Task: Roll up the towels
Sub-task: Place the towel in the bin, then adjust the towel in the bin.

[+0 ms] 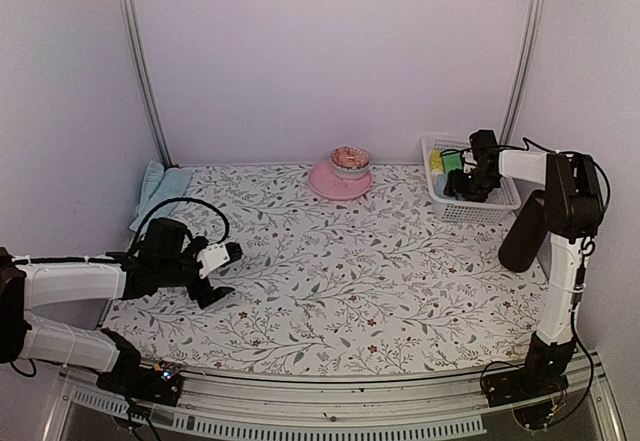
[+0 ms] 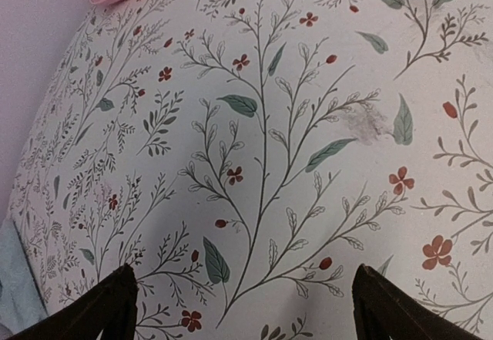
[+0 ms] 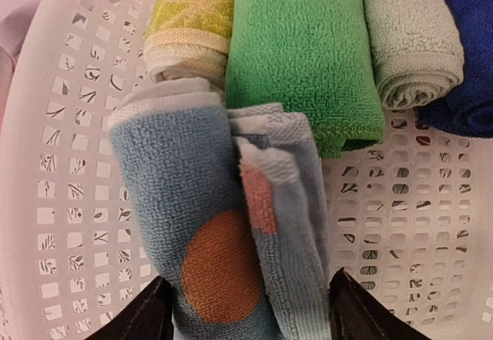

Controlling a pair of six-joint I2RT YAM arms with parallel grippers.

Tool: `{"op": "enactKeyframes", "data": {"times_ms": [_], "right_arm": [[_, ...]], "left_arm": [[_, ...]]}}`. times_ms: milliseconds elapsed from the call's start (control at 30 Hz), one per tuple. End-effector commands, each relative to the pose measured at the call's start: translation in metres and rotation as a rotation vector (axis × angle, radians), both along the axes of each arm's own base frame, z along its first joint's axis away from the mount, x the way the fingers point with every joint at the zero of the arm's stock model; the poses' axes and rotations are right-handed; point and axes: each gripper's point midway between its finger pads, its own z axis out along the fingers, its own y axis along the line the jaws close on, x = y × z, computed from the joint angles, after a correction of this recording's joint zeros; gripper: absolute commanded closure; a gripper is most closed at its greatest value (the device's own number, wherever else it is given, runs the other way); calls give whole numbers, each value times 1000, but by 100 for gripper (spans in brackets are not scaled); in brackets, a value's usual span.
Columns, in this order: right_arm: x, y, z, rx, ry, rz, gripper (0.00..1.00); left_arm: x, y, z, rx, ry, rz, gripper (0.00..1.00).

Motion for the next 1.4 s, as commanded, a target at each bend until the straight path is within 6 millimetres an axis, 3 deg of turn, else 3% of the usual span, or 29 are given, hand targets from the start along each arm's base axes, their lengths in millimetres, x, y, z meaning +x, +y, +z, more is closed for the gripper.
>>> {"op": "enactKeyframes", "data": {"times_ms": [0,133,367,633,800,967,1200,1367], "right_arm": [[4,2,21,-29,-40,12,26],[4,2,23,-61,-45,12,21],[4,-8,42,-163,-87,-39,12],[2,-11,71,-249,-145,-73,14],[4,15,85,-200,-171,9,37],[6,34,69,-124,-129,84,60],[9,48,41,-66,-69,134,74],[7,49,29,-66,-36,142,75]], "left_arm": [[2,3,-2,-7,-1,15,3],[2,3,-2,-6,2,15,3],[2,3,-3,-4,1,17,3],[2,4,-3,-2,-1,19,3],[2,4,-4,1,4,20,3],[2,4,-5,2,6,22,3],[1,5,-7,5,9,22,3],[2,5,-9,8,13,21,3]]}}
